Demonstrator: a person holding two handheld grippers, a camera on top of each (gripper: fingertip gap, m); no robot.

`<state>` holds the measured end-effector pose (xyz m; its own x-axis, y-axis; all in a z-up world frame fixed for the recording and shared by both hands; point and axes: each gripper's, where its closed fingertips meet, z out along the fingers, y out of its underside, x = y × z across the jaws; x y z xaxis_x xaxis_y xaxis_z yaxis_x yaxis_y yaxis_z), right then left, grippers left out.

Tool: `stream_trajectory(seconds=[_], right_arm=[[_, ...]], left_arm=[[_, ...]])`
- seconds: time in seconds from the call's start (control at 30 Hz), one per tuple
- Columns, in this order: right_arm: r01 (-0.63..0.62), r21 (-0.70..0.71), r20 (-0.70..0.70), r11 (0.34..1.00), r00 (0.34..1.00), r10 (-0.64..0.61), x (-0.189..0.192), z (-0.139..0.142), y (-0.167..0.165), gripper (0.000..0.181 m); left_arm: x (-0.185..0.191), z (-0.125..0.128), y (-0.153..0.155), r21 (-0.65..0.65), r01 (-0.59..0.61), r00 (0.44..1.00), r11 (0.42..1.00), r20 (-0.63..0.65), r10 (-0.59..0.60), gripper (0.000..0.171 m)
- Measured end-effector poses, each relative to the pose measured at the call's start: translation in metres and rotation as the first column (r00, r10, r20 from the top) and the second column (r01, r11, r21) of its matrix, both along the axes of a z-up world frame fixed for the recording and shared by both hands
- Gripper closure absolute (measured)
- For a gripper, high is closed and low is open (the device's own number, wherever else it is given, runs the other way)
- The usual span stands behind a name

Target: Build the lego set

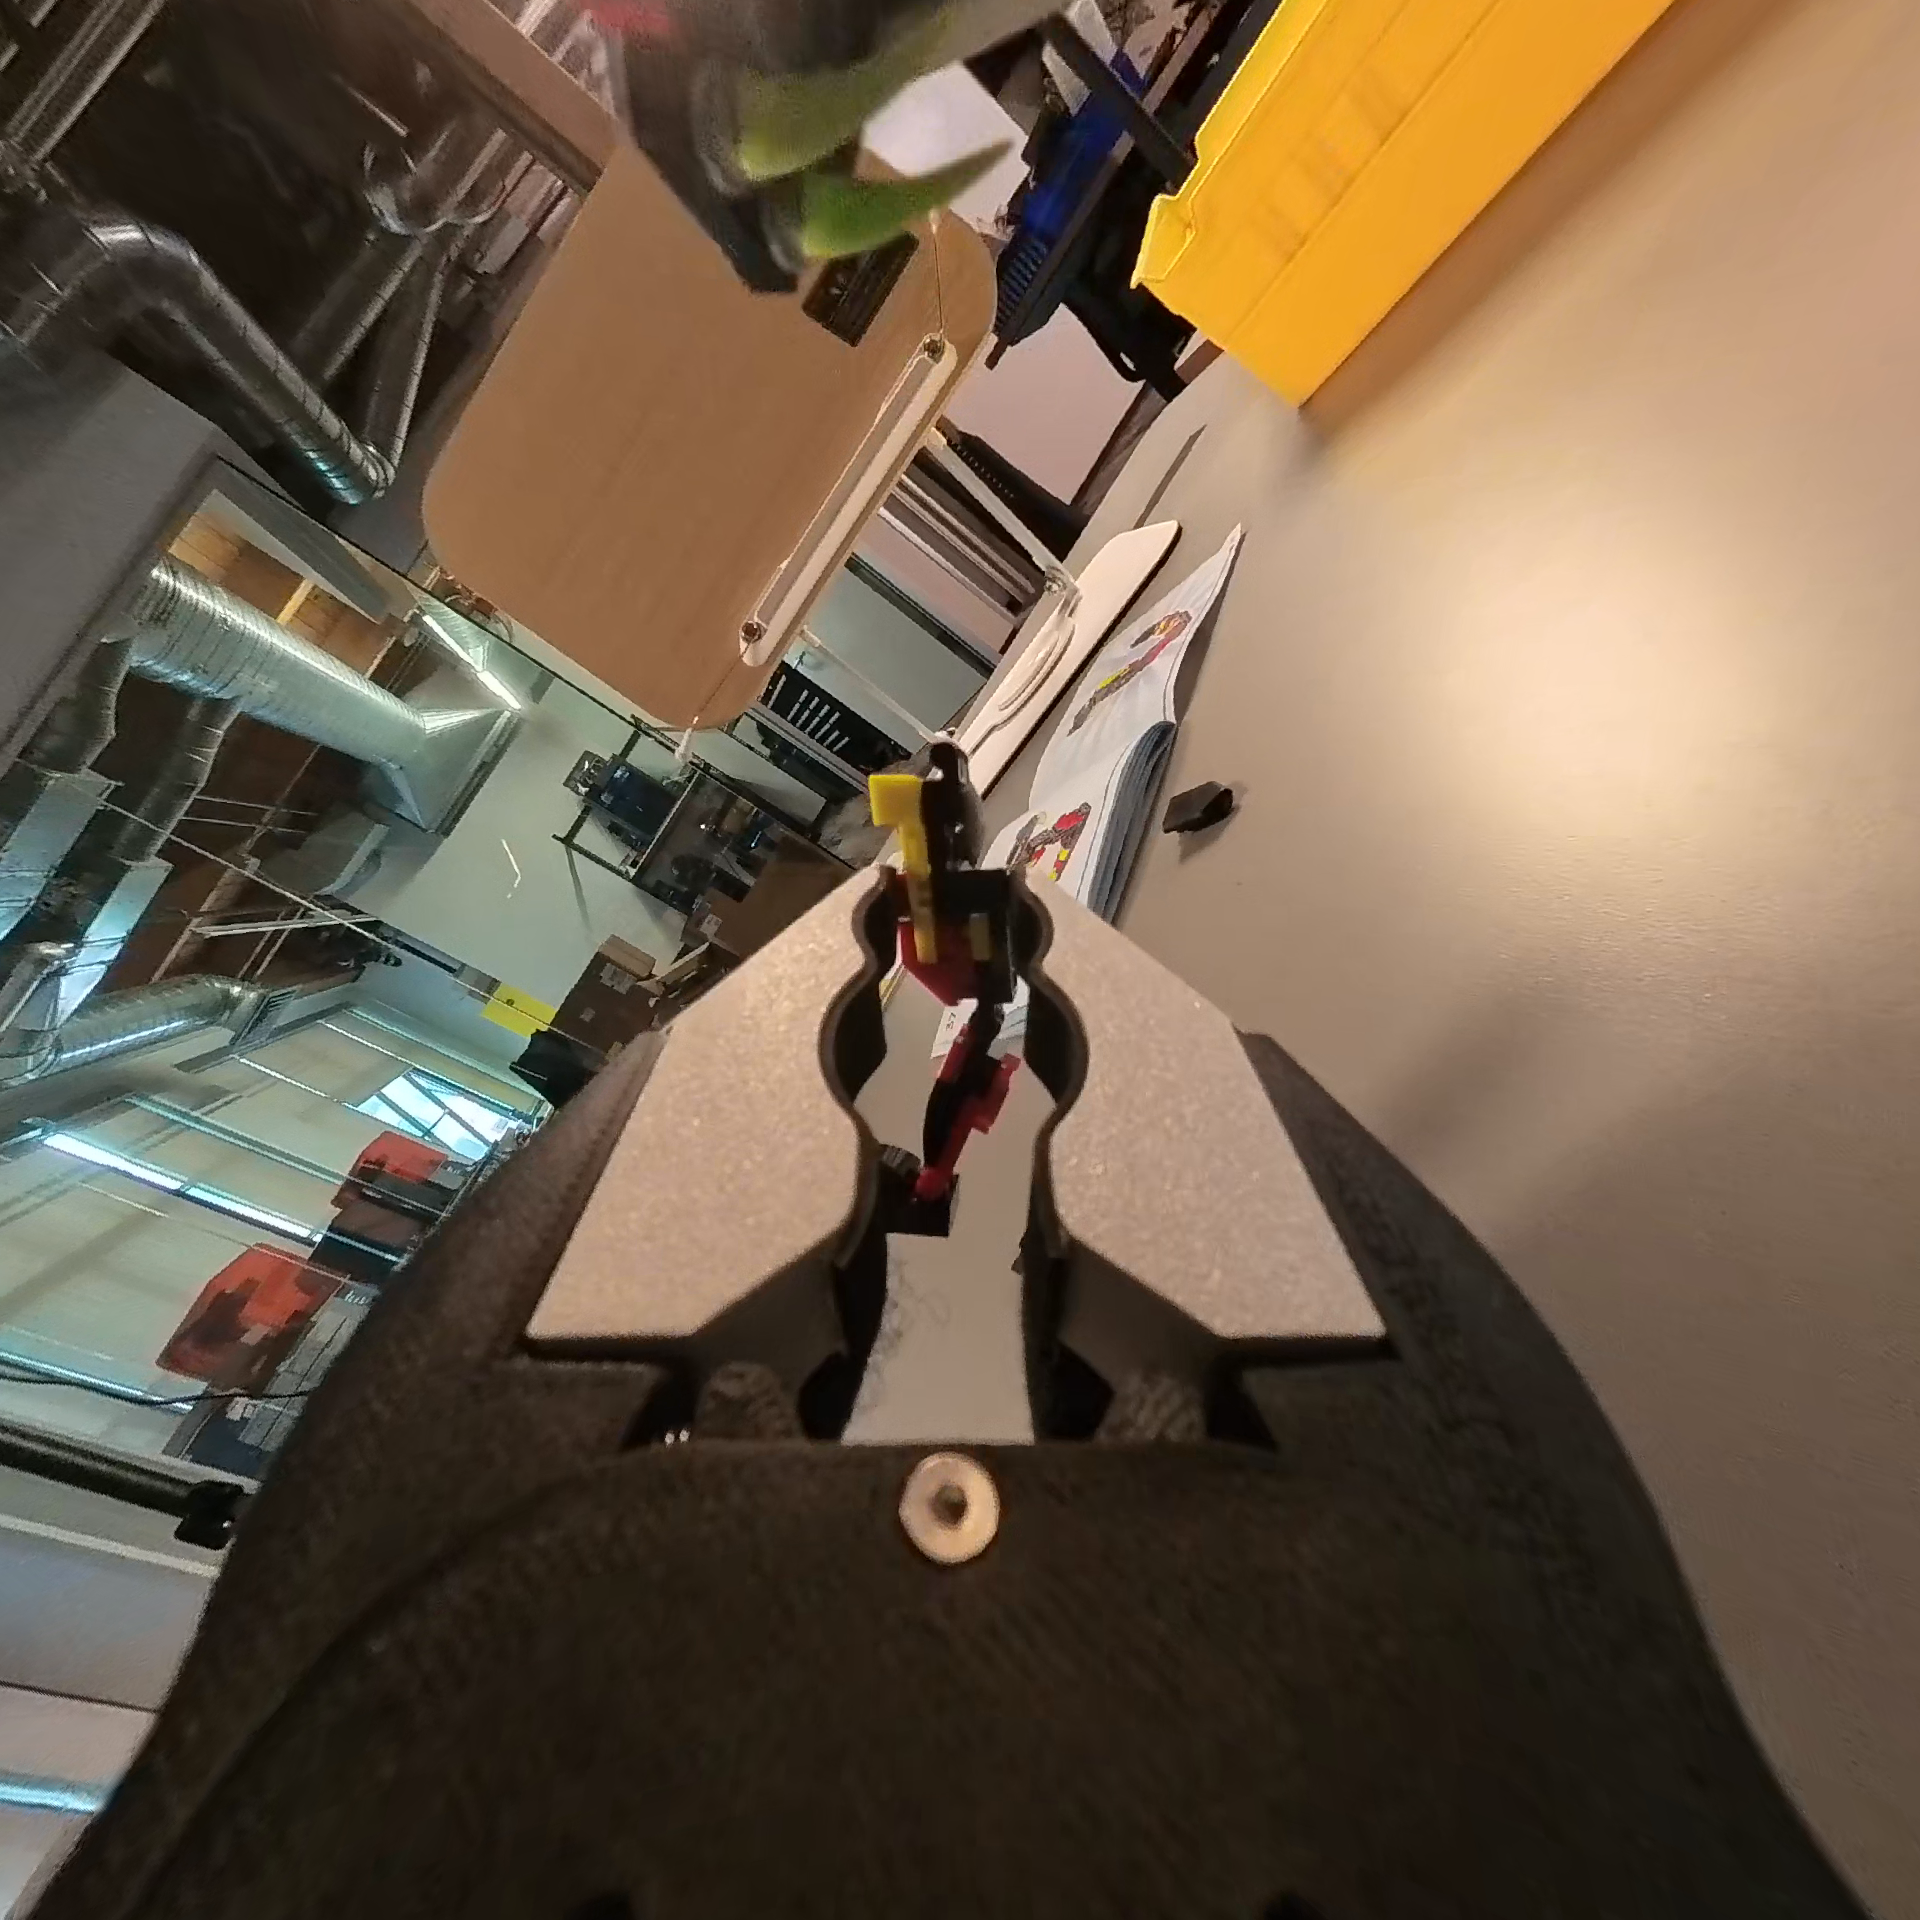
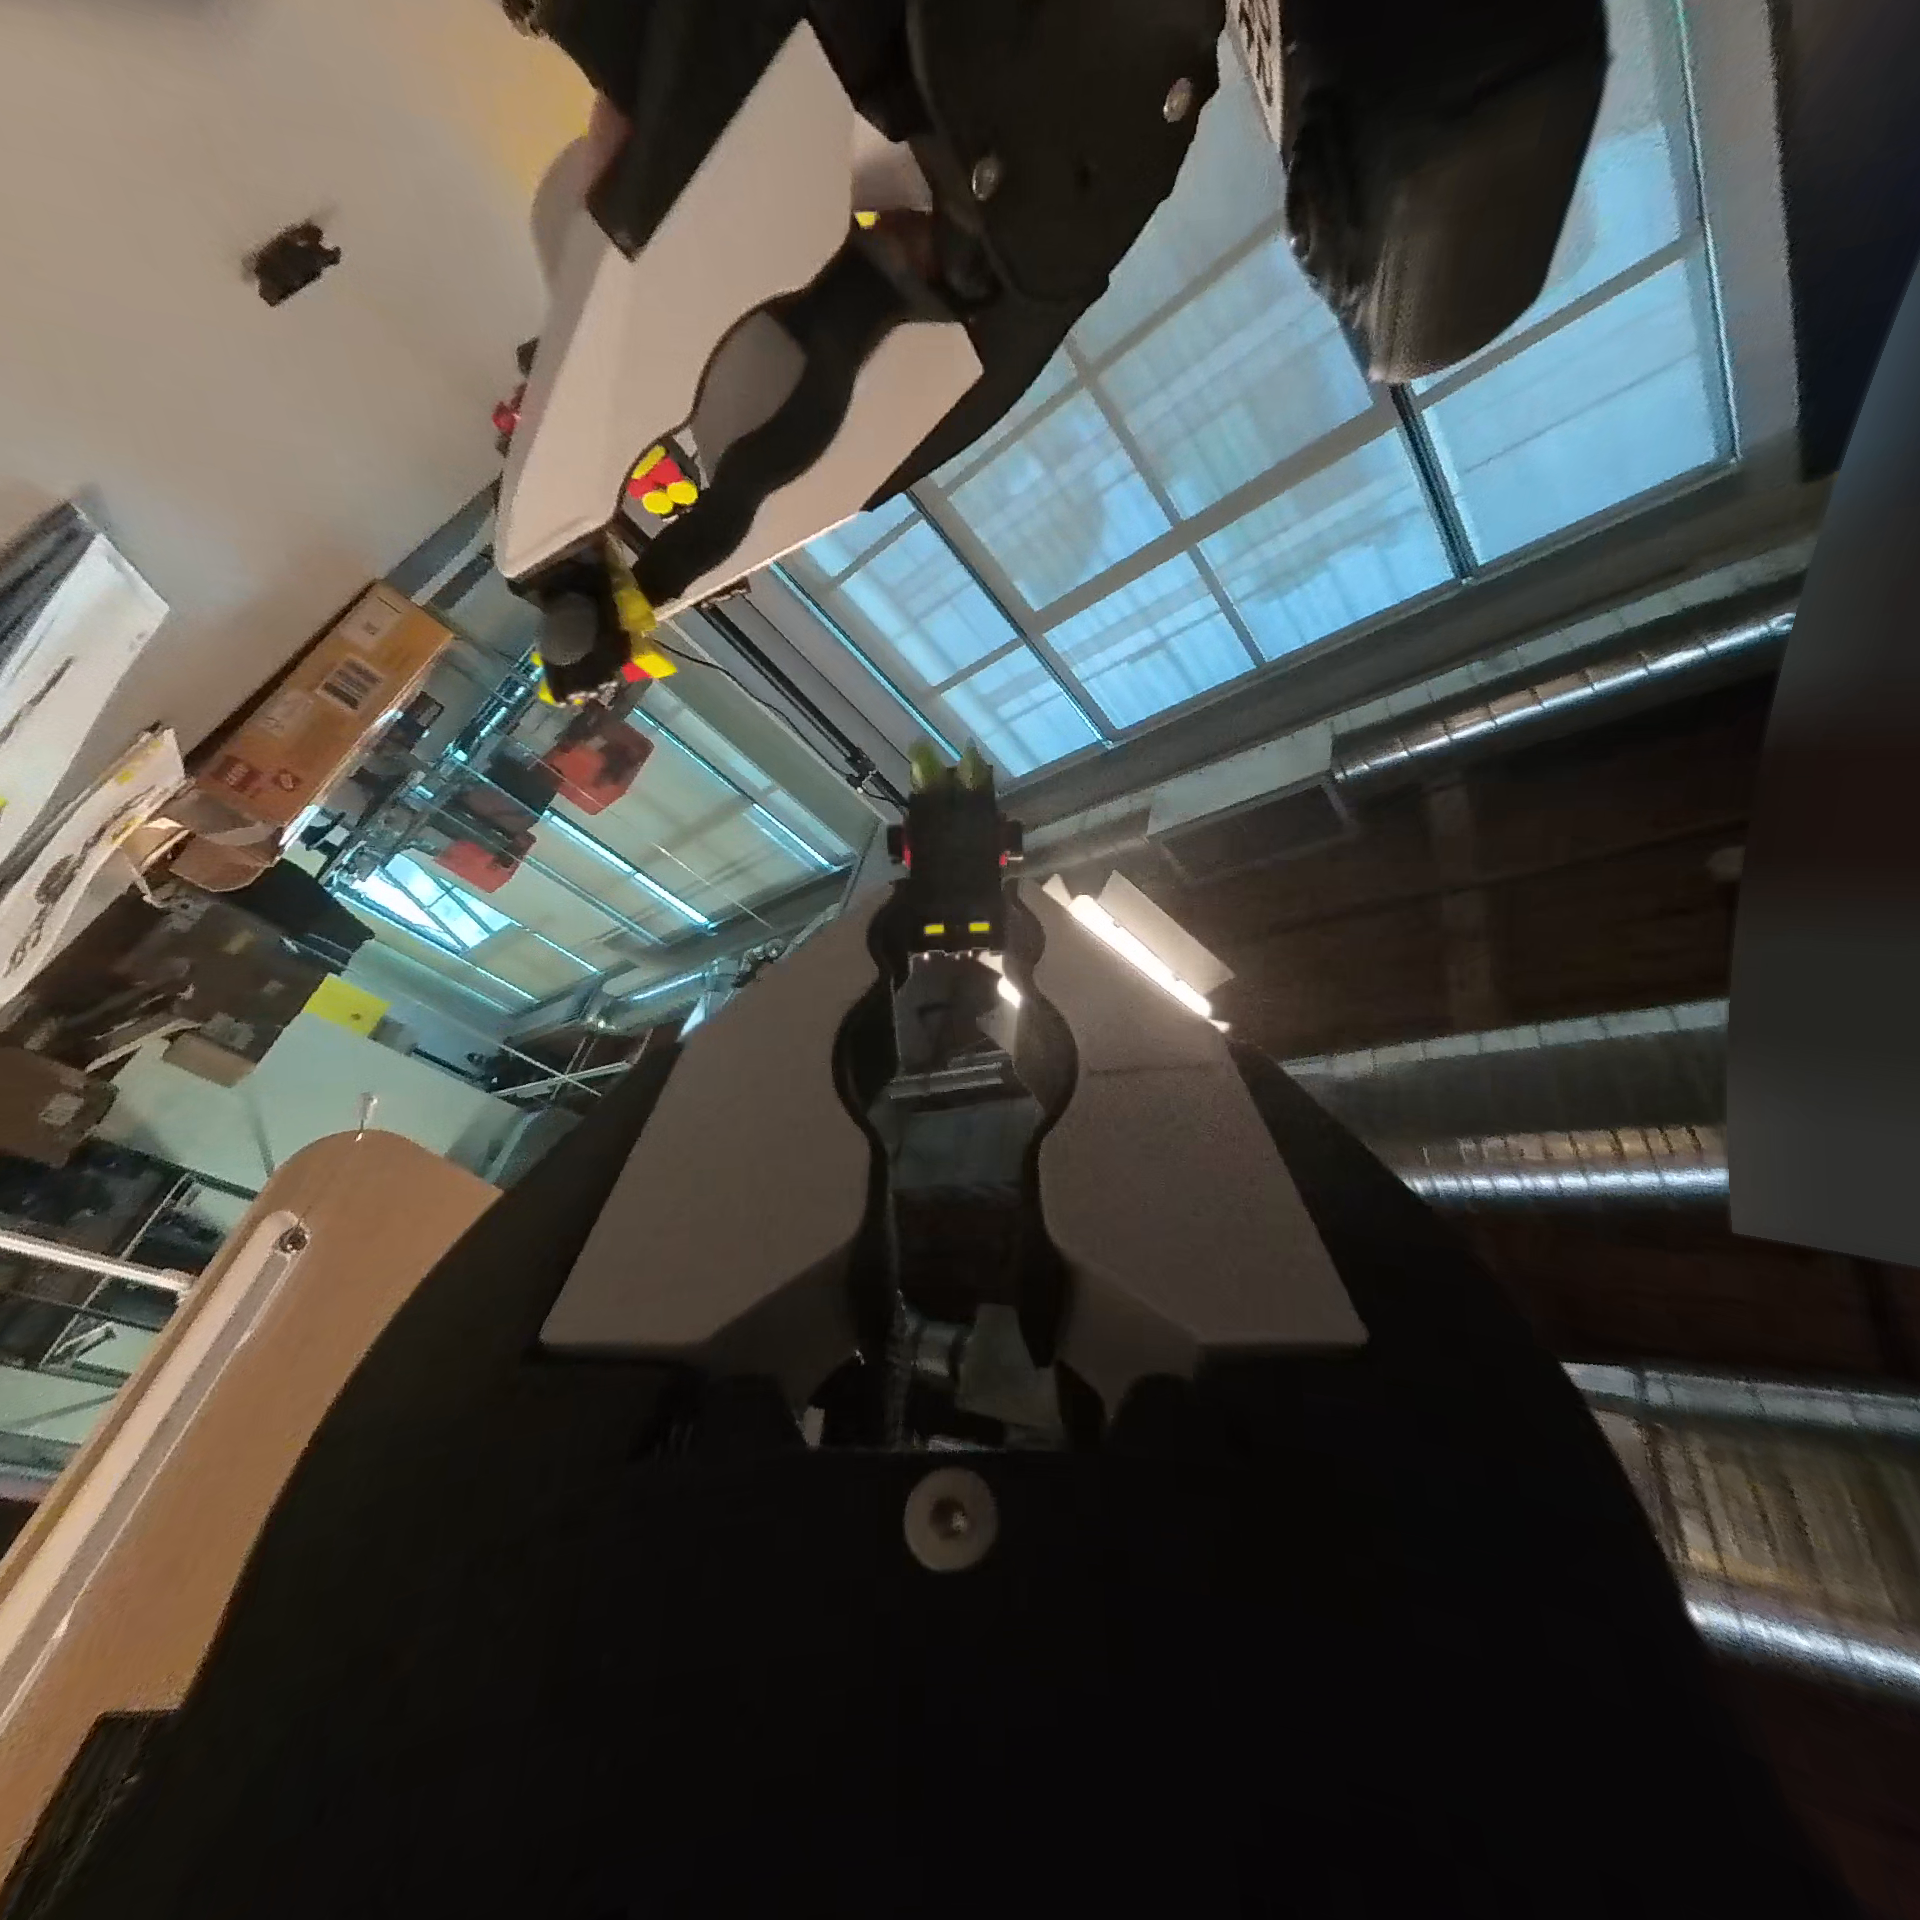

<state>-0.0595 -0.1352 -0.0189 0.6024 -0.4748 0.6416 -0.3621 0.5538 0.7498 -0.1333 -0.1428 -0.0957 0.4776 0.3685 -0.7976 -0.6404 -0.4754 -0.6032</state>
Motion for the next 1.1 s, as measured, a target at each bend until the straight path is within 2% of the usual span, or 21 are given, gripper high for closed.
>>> stream_trajectory(seconds=[0.33, 0.43, 0.5, 0.6, 0.7, 0.77, 0.9, 1.1], right_arm=[[0.093, -0.024, 0.088, 0.995, 0.992, -0.090, -0.012, -0.014, 0.019, 0.166], [0.129, -0.040, 0.154, 0.991, 0.981, -0.121, -0.016, -0.022, 0.024, 0.165], [0.163, -0.071, 0.245, 0.984, 0.959, -0.141, -0.018, -0.032, 0.027, 0.167], [0.231, -0.162, 0.441, 0.959, 0.886, -0.139, -0.018, -0.049, 0.029, 0.166], [0.357, -0.211, 0.648, 0.910, 0.748, -0.143, -0.018, -0.077, 0.031, 0.167], [0.425, -0.223, 0.722, 0.877, 0.676, -0.145, -0.020, -0.094, 0.034, 0.167], [0.554, -0.170, 0.801, 0.815, 0.560, -0.214, -0.027, -0.123, 0.052, 0.167], [0.636, -0.080, 0.848, 0.768, 0.448, -0.283, -0.031, -0.148, 0.069, 0.166]], left_arm=[[-0.001, -0.004, 0.001, -0.009, -0.002, 1.000, 1.000, 0.029, 0.002, 0.152], [-0.001, -0.004, 0.001, -0.011, -0.002, 1.000, 1.000, 0.030, 0.003, 0.152], [-0.002, -0.005, 0.001, -0.013, -0.002, 1.000, 1.000, 0.028, 0.002, 0.152], [-0.002, -0.005, 0.001, -0.015, -0.002, 1.000, 1.000, 0.026, 0.002, 0.152], [-0.002, -0.006, 0.002, -0.018, -0.002, 1.000, 1.000, 0.027, 0.002, 0.152], [-0.001, -0.006, 0.002, -0.018, -0.001, 1.000, 1.000, 0.026, 0.001, 0.152], [-0.001, -0.007, 0.002, -0.024, 0.001, 1.000, 1.000, 0.028, -0.001, 0.152], [-0.001, -0.008, 0.003, -0.030, 0.004, 1.000, 1.000, 0.029, -0.003, 0.152]])
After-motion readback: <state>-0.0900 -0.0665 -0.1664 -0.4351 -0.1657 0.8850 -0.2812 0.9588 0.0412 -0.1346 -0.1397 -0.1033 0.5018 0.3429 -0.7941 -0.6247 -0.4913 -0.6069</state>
